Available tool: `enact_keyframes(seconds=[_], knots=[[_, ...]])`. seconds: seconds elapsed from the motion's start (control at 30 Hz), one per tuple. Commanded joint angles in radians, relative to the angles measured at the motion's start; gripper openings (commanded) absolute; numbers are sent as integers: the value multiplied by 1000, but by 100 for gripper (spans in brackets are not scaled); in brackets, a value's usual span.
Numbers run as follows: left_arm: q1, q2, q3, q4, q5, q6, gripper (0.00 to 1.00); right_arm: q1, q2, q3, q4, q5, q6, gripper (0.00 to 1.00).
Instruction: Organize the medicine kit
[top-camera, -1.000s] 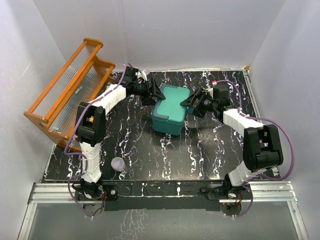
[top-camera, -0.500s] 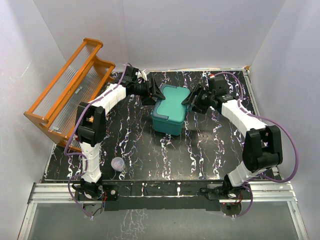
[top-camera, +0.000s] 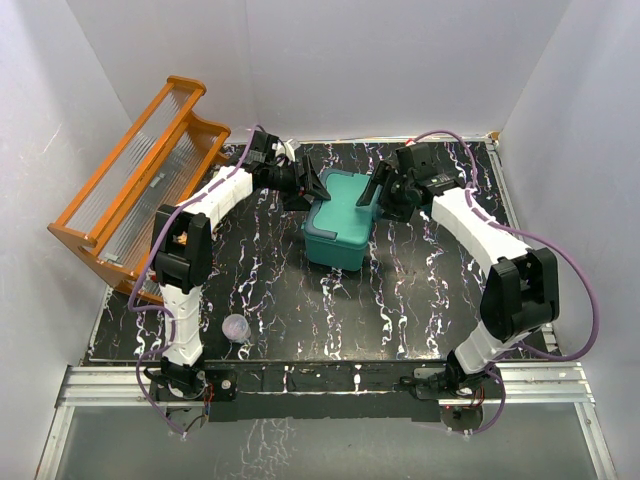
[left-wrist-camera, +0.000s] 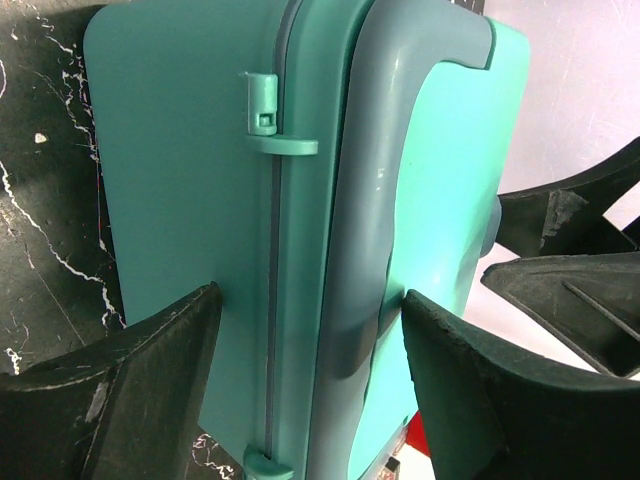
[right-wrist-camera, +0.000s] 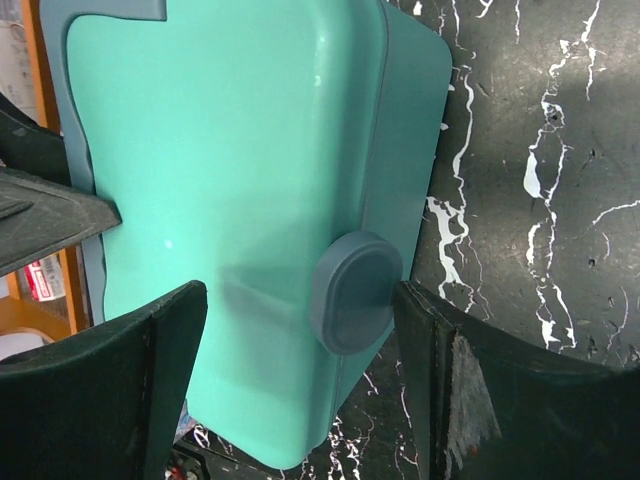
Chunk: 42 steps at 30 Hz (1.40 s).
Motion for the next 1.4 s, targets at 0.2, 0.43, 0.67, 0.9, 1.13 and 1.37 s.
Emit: enact_keyframes(seconds=[0.2,0.43,0.67,0.9,1.13,1.37], knots=[[-9,-8,17,-87,-45,44,70,29,2,97,-75,151,-36,73],[-9,3,23,-103,-43,65,64,36,29,142,-107,175,-68,53],[-9,4,20,-106,-50,68,61,37,-4,83,-18,114,-53,38],[-9,5,22,-111,-46,65,59,35,-3,39,3,79,-18,34],[-9,11,24,-121,-41,66,59,34,13,11,37,53,-14,41],[-10,12,27,-114,-27,58,59,34,11,-34,127,-9,-24,45]])
